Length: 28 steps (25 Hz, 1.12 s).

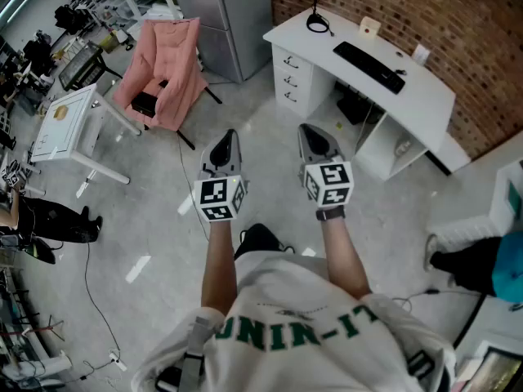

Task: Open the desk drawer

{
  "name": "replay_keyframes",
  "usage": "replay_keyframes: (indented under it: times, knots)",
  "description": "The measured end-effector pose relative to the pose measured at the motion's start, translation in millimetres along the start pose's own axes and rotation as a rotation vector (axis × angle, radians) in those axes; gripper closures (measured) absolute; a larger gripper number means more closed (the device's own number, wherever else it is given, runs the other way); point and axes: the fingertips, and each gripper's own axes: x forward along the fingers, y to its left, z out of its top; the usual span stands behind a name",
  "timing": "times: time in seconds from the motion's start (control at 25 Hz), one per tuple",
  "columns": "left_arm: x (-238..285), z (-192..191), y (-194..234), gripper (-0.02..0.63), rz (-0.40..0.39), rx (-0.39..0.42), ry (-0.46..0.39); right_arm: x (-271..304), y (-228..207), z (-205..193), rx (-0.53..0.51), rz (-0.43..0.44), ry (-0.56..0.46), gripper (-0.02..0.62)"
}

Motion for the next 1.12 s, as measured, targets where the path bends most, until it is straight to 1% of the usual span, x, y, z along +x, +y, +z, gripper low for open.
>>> replay_keyframes:
  times: [0.16,0.32,0.48,0.64,0.76,0.88,1.12]
  knots:
    - [8.7,-4.1,-1.2,0.607,-0.011,-0.003,0.010,1.3,-7.0,-1.6,-0.025,-0.012,-0.007,0.592]
    - [26.4,-10.3,2.5,0.607,-0.025,-0.005,0.009,16.5,-15.9,-4.9,-0.001,-0.013,-0.015,0.592]
    - [57.2,-13.4,14.4,0.607,-0.043,-0.018,0.007,43.5,-23.8,-6.0,0.020,-0.015,-0.010,0.592]
    - [99.6,-16.1,29.8,0.607,-0.066,-0.021,-0.002,82.7,-32.9,-8.9,0.023,-0.021,0.002,0.592]
    - [135.1,-18.7,53.7,0.607,-0.076,-0.034,-0.005,126.5,-36.9,-12.3,0.016,-0.018,0.015,0.592]
    - [169.7,-15.7,88.3,0.607,-0.075,-0.041,-0.016,175.9,-35.7,-9.3,0.005,-0.016,0.029,0.592]
    - [242.6,-5.4,156.5,0.607,-0.087,-0.064,-0.017,271.9,-36.6,4.2,0.030,-0.013,0.037,0.592]
